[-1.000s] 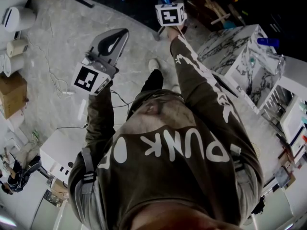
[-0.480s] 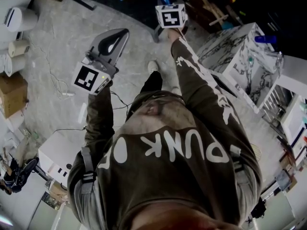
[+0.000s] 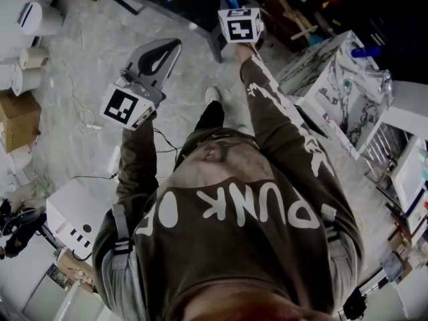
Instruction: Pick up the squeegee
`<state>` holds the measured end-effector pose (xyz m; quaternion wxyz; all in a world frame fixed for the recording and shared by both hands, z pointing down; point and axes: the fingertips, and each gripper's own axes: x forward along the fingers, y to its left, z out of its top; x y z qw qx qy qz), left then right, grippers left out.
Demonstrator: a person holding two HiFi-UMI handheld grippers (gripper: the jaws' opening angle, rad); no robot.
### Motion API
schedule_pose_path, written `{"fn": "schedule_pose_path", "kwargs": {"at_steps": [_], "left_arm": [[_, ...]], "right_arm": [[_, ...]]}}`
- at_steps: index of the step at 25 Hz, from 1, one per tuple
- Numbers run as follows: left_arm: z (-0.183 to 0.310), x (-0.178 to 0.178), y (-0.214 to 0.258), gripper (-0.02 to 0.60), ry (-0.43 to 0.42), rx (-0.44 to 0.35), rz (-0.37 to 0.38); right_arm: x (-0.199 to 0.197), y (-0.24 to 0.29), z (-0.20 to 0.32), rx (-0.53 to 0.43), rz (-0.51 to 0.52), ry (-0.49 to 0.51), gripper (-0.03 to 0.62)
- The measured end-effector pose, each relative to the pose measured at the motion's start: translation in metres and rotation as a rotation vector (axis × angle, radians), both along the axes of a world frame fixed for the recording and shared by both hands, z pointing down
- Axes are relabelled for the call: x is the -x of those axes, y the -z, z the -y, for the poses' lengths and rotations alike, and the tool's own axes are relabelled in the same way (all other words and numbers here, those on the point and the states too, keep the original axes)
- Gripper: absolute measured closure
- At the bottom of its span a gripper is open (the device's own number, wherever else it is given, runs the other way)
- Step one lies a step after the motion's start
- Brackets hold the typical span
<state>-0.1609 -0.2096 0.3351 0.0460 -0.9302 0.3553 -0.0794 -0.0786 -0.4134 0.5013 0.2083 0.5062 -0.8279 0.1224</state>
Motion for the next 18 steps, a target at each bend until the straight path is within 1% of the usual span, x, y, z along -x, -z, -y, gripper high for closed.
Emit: {"fn": "schedule_pose_path", "kwargs": {"at_steps": [2, 7, 11, 18], "left_arm": [[-0.012, -0.009, 0.005, 0.578, 0.011, -0.019, -0.001], [-0.045, -0.03, 0.008, 0.578, 0.033, -0.029, 0.012], [-0.071, -0.054, 0.012, 0.578, 0.044, -0.051, 0.012], [-0.114, -0.093, 0.021, 0.578, 0.053, -0.072, 0.035]], "right_arm": [[-0.006, 0.013, -0.014, -0.027, 0.011, 0.015, 0.45], [-0.03, 0.041, -0.056, -0.091, 0.021, 0.039, 0.45], [-0.05, 0.062, -0.092, -0.137, 0.039, 0.067, 0.45], [-0.084, 0.097, -0.149, -0.203, 0.08, 0.103, 0.45]]}}
